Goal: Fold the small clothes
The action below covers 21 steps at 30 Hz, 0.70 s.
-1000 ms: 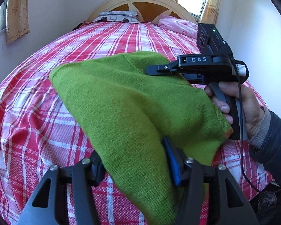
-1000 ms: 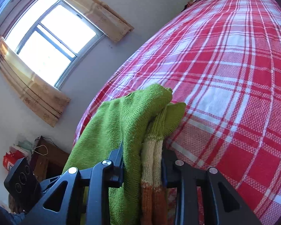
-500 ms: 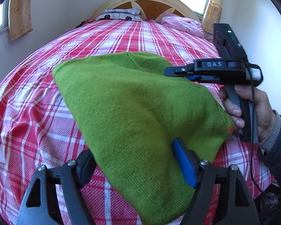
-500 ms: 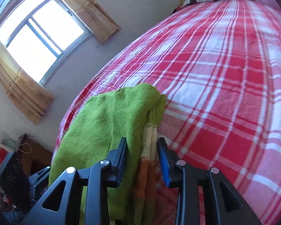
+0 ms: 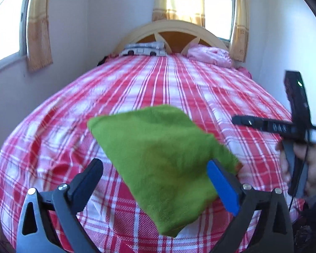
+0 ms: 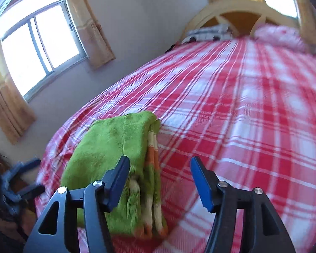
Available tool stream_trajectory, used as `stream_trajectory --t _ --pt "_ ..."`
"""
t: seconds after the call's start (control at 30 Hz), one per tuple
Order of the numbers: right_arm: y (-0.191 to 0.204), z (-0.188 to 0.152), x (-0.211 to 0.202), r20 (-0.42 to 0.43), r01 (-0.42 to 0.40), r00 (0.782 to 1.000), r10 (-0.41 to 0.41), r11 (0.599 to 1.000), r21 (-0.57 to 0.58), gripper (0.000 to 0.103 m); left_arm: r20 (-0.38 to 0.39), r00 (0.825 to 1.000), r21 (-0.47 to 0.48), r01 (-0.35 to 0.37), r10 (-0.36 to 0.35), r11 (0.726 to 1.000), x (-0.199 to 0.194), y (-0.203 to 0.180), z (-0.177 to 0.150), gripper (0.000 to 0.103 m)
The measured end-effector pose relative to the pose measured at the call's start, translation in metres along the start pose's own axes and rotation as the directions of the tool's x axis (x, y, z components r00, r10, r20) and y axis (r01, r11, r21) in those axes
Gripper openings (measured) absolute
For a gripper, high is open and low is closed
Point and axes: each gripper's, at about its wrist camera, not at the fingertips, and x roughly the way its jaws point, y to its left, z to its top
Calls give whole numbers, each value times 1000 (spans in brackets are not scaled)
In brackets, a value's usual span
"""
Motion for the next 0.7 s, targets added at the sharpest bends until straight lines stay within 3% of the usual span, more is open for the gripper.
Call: stream_trajectory --t 0.13,0.33,0.7 --pt "15 -12 -41 77 62 995 -59 998 -33 62 54 999 5 7 -8 1000 -15 -2 7 102" --pt "38 -16 -78 146 82 987 -67 992 -99 65 122 992 -1 24 -23 1000 -33 -7 14 103" --pt "59 -23 -98 207 92 976 -63 987 -134 66 151 988 6 17 -17 1000 -39 -11 15 103"
